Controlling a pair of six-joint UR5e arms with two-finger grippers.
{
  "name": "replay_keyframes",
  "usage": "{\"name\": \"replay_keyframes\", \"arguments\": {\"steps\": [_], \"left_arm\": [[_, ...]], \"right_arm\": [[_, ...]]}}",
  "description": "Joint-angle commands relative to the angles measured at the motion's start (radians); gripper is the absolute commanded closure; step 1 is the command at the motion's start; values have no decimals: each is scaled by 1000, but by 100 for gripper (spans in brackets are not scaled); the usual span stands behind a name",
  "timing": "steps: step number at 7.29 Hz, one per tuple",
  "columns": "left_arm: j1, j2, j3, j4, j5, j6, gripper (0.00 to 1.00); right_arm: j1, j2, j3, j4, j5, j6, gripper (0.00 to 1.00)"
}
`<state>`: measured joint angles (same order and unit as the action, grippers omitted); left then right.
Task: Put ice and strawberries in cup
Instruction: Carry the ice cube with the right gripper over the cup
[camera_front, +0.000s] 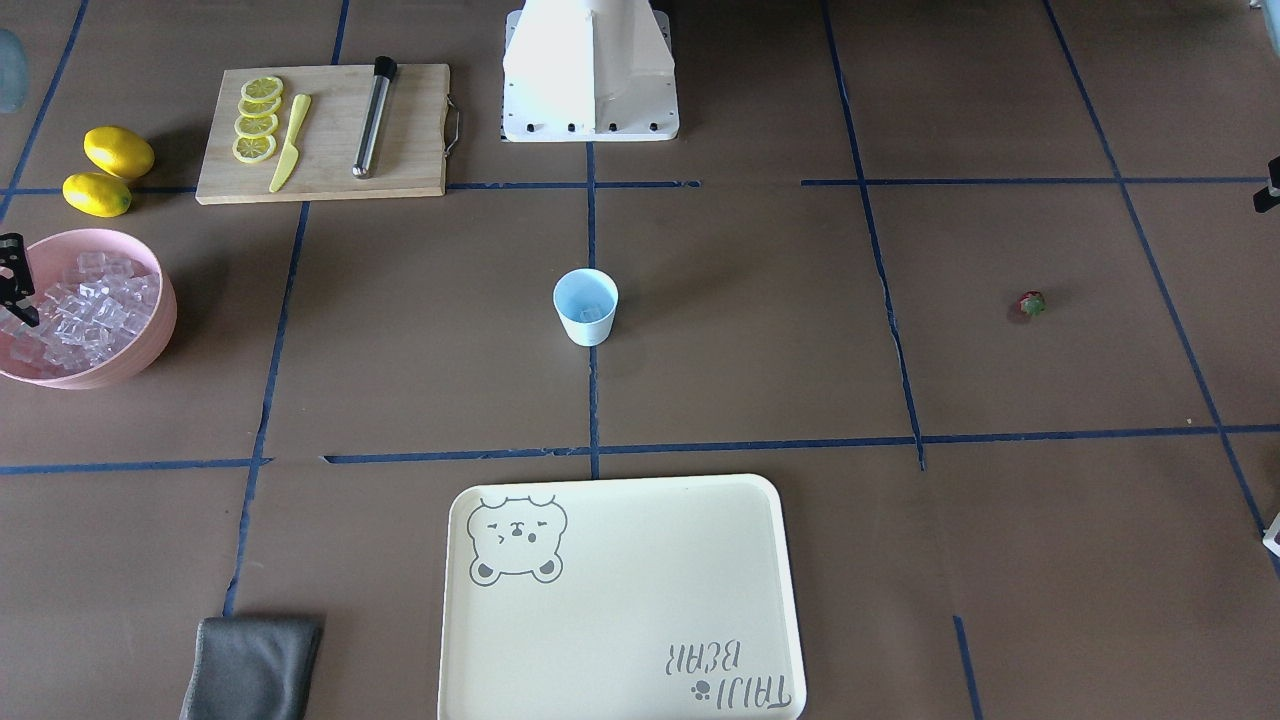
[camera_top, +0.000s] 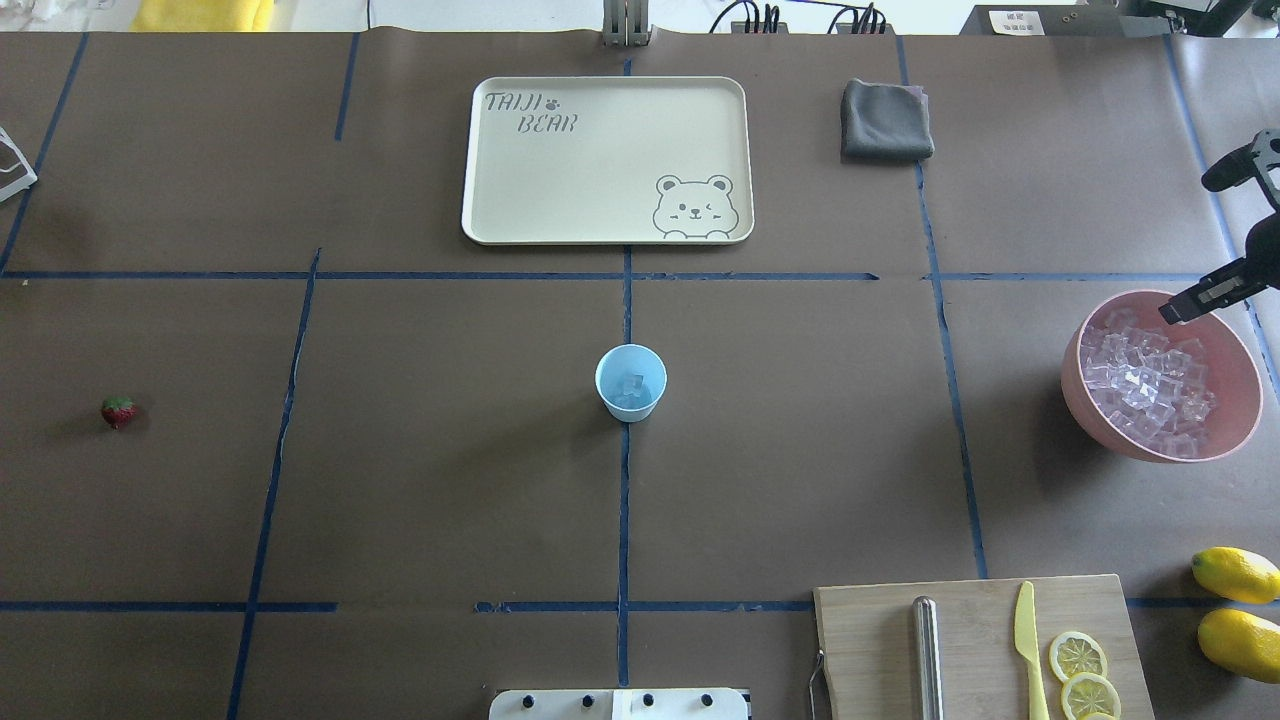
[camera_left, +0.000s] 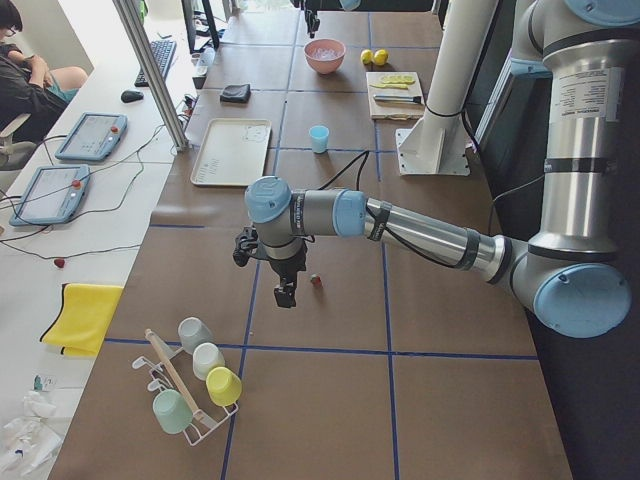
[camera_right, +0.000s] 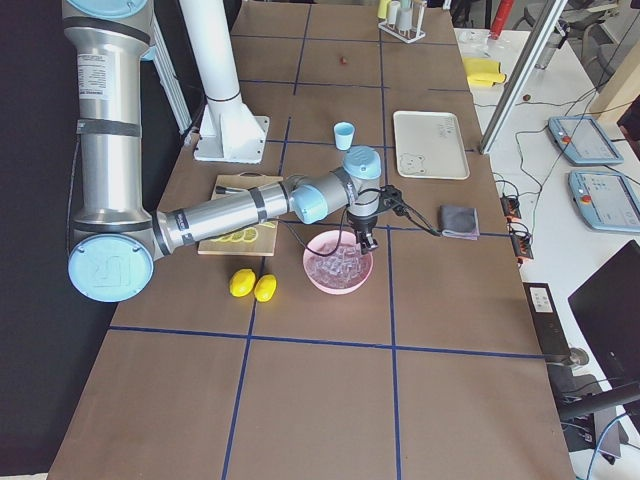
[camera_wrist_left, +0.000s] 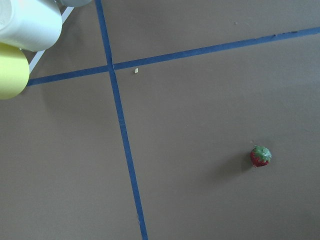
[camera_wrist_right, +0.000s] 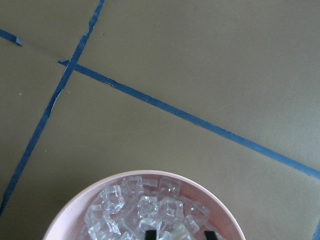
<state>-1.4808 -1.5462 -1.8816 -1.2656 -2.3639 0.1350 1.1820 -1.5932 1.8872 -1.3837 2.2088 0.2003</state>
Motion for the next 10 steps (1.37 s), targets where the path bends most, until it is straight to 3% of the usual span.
{"name": "replay_keyframes", "arguments": {"steps": [1, 4, 5, 6, 8, 10], "left_arm": [[1, 0, -1, 0, 0, 0, 0], [1, -2, 1, 0, 0, 0, 0], [1, -2, -2, 0, 0, 0, 0], [1, -2, -2, -1, 0, 0, 0], [1, -2, -2, -2, 0, 0, 0], [1, -2, -2, -2, 0, 0, 0]], "right_arm": [[13, 62, 10, -42, 0, 90, 100], [-143, 229, 69, -109, -1, 449, 100], [-244, 305, 69, -110, -32, 590, 100], [-346, 381, 64, -132, -116, 737, 100], [-488, 662, 53, -463, -251, 856, 100], [-565, 766, 6, -489, -296, 976, 100]]}}
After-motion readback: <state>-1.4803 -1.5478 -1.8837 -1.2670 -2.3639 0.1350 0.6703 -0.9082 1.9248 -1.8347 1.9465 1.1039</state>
